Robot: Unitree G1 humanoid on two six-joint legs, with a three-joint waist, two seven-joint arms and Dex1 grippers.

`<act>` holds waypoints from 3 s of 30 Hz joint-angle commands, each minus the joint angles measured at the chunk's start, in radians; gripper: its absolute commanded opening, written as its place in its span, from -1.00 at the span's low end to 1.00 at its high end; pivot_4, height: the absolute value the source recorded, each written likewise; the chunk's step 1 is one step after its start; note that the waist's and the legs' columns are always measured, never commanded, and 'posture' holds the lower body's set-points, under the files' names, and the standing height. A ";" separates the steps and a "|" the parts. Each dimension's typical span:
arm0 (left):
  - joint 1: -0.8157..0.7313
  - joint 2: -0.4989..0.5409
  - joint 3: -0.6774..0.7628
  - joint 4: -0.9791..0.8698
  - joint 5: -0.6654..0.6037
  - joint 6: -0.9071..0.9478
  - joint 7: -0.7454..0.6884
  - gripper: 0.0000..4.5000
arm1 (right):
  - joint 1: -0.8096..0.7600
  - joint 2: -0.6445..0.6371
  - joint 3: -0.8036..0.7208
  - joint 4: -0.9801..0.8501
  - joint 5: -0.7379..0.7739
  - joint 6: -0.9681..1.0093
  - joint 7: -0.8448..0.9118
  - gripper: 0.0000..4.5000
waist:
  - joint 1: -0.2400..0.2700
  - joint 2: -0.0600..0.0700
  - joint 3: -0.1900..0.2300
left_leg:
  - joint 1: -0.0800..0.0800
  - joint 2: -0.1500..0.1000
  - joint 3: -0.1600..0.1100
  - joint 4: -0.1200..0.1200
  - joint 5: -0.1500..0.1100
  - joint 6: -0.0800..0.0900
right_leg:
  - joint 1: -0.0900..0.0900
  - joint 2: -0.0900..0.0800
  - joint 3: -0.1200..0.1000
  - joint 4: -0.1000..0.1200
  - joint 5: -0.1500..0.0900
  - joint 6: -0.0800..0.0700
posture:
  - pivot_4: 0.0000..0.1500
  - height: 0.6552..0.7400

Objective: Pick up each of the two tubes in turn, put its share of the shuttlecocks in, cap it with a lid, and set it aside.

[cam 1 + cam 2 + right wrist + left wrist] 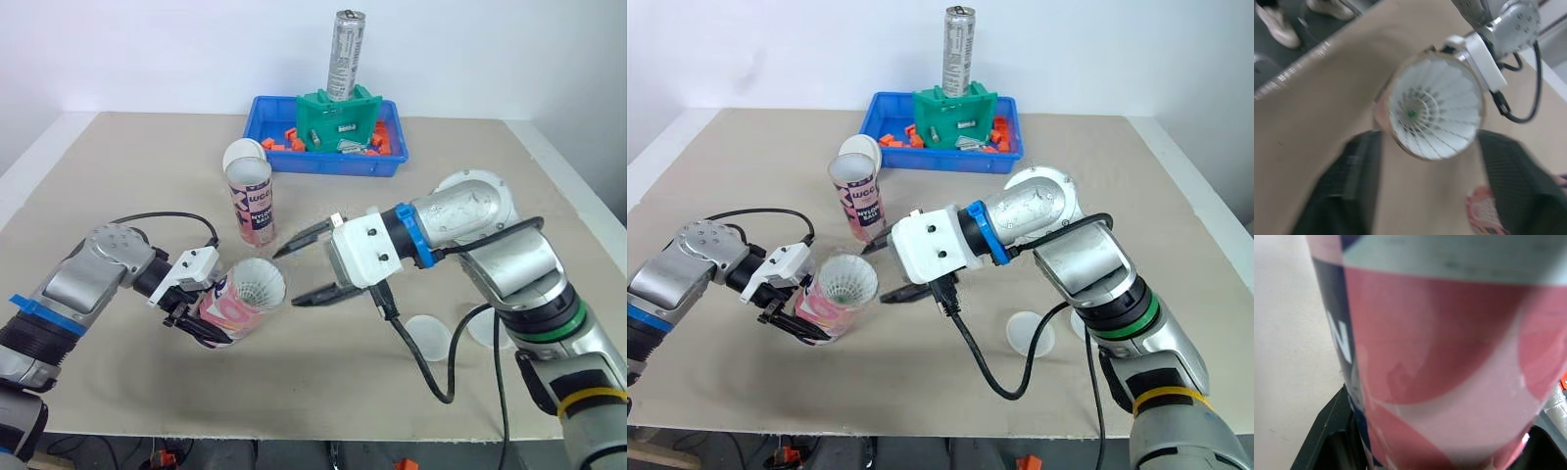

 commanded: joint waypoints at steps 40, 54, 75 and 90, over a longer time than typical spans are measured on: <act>0.010 -0.032 0.073 -0.031 0.020 0.019 0.001 0.23 | -0.379 0.393 0.298 0.460 -0.051 0.470 0.094 -0.99 | -0.001 0.000 0.000 | -0.002 0.001 -0.002 0.001 0.000 0.000 | -0.007 0.001 -0.002 0.008 -0.001 -0.003 | 1.00 0.23; 0.040 -0.050 0.105 -0.067 0.031 0.042 0.001 0.23 | -0.408 0.175 0.121 0.407 0.057 0.506 0.251 -0.99 | 0.001 0.000 0.000 | -0.007 0.001 -0.005 0.004 0.001 -0.001 | -0.012 0.003 -0.004 0.016 -0.005 -0.006 | 1.00 0.23; 0.061 -0.476 0.177 -0.021 -0.033 -0.087 0.187 0.23 | 0.193 -0.498 -0.199 0.135 0.039 0.301 0.217 0.39 | -0.004 0.003 0.000 | -0.003 0.001 -0.002 0.002 0.001 -0.001 | -0.011 0.003 -0.001 0.015 -0.005 -0.005 | 1.00 0.23; 0.054 -0.620 0.137 0.184 0.086 -0.313 0.208 0.23 | 0.321 -0.452 -0.027 0.210 -0.231 0.211 0.088 0.61 | -0.001 0.003 0.000 | -0.004 0.000 0.000 0.006 0.003 -0.002 | -0.011 0.002 0.002 0.014 0.000 -0.002 | 1.00 0.23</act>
